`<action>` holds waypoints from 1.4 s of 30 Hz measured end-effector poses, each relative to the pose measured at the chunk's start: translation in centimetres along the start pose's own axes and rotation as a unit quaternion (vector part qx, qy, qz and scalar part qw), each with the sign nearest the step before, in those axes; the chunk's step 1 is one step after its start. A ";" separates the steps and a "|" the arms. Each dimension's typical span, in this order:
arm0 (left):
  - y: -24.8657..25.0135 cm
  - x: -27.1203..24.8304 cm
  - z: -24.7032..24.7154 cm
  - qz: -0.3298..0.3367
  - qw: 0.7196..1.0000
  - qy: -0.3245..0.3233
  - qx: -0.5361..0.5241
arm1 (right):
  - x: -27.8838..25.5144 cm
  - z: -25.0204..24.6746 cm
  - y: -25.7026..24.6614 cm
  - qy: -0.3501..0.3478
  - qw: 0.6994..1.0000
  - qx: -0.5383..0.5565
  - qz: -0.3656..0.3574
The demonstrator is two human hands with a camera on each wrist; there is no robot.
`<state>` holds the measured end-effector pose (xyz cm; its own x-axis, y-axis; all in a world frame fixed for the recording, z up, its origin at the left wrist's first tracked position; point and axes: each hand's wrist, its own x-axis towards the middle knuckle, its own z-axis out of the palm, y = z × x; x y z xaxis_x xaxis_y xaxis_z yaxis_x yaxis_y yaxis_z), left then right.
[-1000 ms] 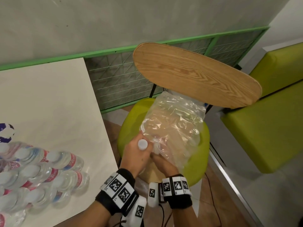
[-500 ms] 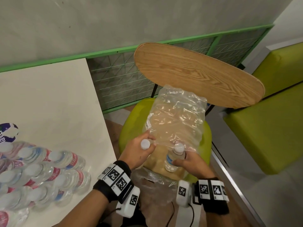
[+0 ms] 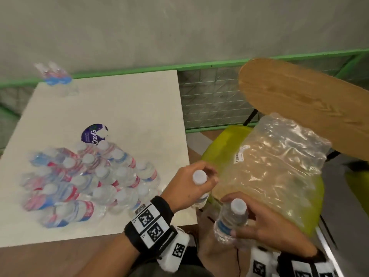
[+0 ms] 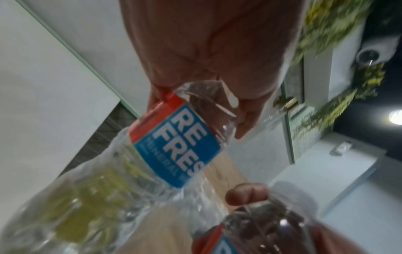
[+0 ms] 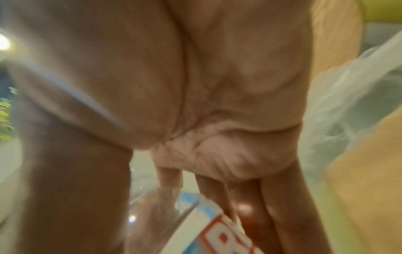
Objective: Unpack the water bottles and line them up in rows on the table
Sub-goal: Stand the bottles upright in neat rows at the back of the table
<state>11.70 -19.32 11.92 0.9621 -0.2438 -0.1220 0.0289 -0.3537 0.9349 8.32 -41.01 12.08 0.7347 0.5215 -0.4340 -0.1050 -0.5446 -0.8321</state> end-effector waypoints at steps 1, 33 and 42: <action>0.5 -1.0 -1.6 0.001 1.000 0.016 -0.003 | 0.5 0.0 -1.1 0.004 1.000 -0.003 -0.013; -19.0 -10.4 -49.3 -0.065 0.925 0.371 -0.040 | 39.2 22.9 -34.5 0.085 0.944 -0.313 -0.057; -27.2 -7.2 -48.9 -0.192 0.963 0.189 0.025 | 44.7 24.8 -30.9 -0.032 0.887 -0.461 -0.002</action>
<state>17.29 36.23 3.70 0.9132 0.2564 -0.3167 0.3982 -0.3972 0.8268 27.78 15.37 9.82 0.6920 0.5438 -0.4748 0.5115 -0.8335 -0.2091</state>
